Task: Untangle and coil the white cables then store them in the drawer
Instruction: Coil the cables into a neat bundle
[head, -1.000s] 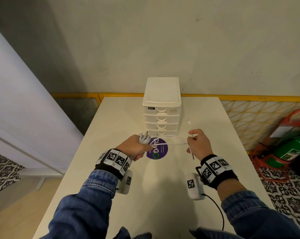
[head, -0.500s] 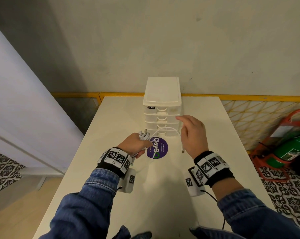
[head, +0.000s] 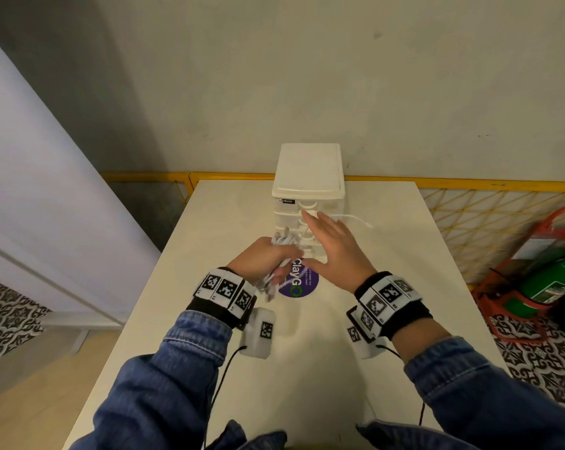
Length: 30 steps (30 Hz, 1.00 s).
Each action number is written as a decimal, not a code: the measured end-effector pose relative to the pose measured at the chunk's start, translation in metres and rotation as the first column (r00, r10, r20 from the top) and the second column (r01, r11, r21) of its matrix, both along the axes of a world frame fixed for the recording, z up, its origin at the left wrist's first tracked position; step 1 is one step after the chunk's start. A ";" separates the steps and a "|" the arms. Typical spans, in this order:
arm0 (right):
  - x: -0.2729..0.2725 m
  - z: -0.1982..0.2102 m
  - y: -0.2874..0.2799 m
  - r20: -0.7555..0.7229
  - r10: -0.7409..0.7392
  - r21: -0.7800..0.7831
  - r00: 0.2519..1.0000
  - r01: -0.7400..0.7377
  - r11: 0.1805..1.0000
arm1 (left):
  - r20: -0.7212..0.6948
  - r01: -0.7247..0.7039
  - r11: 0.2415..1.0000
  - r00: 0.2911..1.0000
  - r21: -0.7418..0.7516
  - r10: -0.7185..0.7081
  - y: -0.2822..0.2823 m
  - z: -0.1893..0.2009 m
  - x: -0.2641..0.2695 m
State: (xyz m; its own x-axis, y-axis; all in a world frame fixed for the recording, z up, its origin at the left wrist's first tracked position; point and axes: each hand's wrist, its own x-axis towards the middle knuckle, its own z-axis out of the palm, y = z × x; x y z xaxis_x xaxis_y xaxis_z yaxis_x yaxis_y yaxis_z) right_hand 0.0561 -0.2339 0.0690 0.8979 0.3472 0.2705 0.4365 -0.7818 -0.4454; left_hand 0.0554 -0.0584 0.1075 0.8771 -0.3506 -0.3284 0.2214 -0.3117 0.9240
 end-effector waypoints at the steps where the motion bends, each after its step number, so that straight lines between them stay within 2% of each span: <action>1: 0.003 -0.002 0.001 0.011 -0.007 0.024 1.000 0.006 1.000 | -0.015 0.031 0.997 0.999 -0.068 -0.032 -0.003 0.004 -0.001; 4: 0.005 0.002 0.000 0.010 -0.037 0.209 0.999 0.034 0.977 | -0.065 0.084 0.933 0.991 -0.351 -0.114 -0.006 0.010 0.002; 6: 0.004 0.007 -0.002 -0.058 -0.038 0.280 0.998 0.052 0.958 | -0.096 0.102 0.835 0.979 -0.540 -0.182 -0.004 0.015 0.005; 9: 0.003 0.008 -0.004 -0.049 -0.074 0.355 0.996 0.087 0.931 | -0.096 0.116 0.693 0.961 -0.711 -0.260 -0.004 0.021 0.007; 11: 0.001 0.006 -0.004 -0.065 -0.092 0.419 0.994 0.111 0.901 | -0.046 0.147 0.600 0.955 -0.786 -0.294 -0.005 0.026 0.006; 13: -0.001 0.004 -0.002 -0.113 -0.095 0.508 0.989 0.140 0.850 | -0.007 0.169 0.547 0.952 -0.820 -0.305 -0.006 0.030 0.005; 19: -0.011 0.003 0.020 -0.182 -0.097 0.662 0.978 0.195 0.724 | -0.044 0.039 0.513 0.988 -0.858 -0.149 -0.014 0.030 0.002; 22: -0.017 0.011 0.028 -0.286 0.011 0.774 0.958 0.224 0.592 | -0.030 0.028 0.490 0.993 -0.871 -0.111 -0.014 0.028 0.001; 27: -0.021 0.025 0.033 -0.427 0.238 0.895 0.872 0.369 0.251 | -0.059 -0.036 0.401 0.997 -0.916 -0.046 -0.018 0.015 -0.004; 28: -0.021 0.027 0.033 -0.437 0.288 0.899 0.852 0.400 0.180 | -0.053 -0.031 0.405 0.998 -0.914 -0.043 -0.019 0.012 -0.003; 30: -0.021 0.028 0.033 -0.446 0.345 0.891 0.826 0.446 0.085 | -0.007 0.018 0.464 0.999 -0.886 -0.053 -0.021 0.007 -0.002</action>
State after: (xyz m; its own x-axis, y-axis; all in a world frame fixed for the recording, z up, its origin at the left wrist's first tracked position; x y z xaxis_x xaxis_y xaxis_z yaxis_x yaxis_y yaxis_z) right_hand 0.0351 -0.2005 0.0967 0.9897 0.0870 -0.1140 -0.1424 0.5002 -0.8541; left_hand 0.0537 -0.0794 0.1147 0.8529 -0.4996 0.1514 0.2620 0.6605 0.7036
